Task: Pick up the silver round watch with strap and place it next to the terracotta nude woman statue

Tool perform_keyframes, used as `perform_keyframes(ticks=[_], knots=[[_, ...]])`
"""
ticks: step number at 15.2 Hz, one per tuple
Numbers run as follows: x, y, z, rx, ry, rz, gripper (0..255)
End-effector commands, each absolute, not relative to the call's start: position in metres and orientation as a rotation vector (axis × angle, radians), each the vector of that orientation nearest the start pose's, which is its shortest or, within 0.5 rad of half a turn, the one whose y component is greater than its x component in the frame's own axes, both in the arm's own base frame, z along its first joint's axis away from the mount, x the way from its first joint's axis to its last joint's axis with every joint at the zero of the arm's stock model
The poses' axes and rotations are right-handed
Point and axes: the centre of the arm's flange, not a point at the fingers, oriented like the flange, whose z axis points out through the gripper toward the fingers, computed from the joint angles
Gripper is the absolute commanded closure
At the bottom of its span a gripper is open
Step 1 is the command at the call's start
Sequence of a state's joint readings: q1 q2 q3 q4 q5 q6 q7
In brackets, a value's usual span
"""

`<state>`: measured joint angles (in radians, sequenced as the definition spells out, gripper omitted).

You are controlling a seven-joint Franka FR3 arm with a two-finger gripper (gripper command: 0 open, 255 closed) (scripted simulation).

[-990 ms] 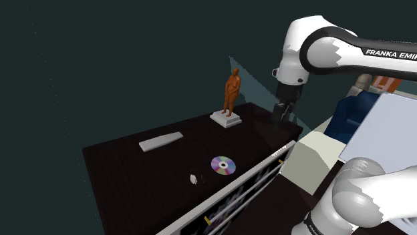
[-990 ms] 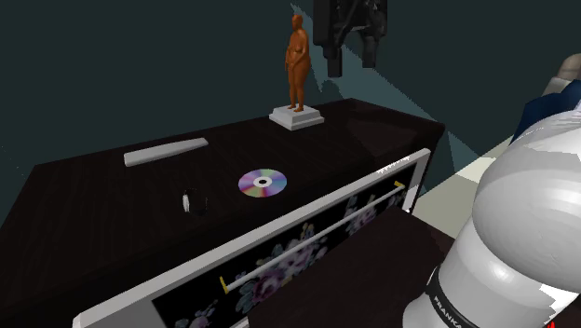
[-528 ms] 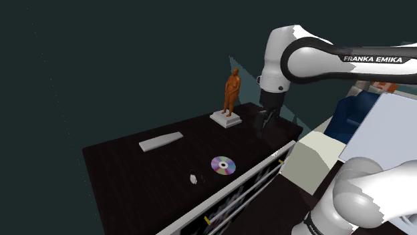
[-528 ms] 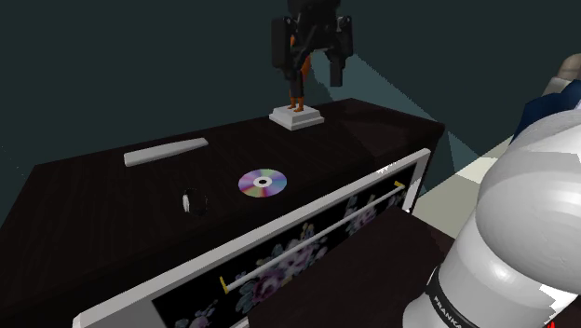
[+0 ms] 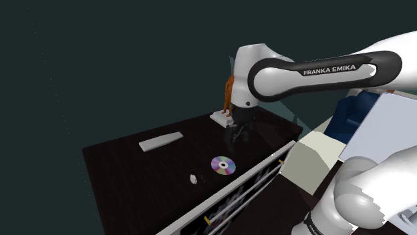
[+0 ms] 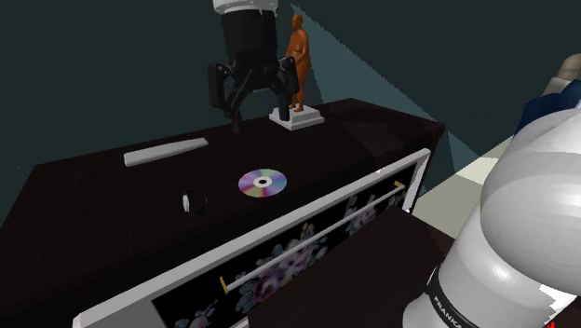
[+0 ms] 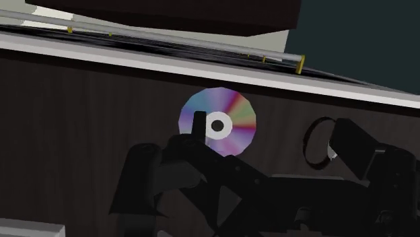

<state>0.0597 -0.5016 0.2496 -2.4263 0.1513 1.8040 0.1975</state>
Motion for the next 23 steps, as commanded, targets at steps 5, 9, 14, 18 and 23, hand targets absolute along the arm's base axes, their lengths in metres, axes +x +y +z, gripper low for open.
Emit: perform_keyframes(ticks=[5, 9, 14, 18, 23], knots=[[0.399, 0.192, 0.435, -3.115, -0.007, 0.219, 0], [0.424, 0.230, 0.411, -3.099, 0.017, 0.227, 0], [0.444, 0.260, 0.387, -3.086, 0.036, 0.232, 0], [0.441, 0.261, 0.366, -3.086, 0.036, 0.232, 0], [0.438, 0.262, 0.352, -3.086, 0.036, 0.232, 0]])
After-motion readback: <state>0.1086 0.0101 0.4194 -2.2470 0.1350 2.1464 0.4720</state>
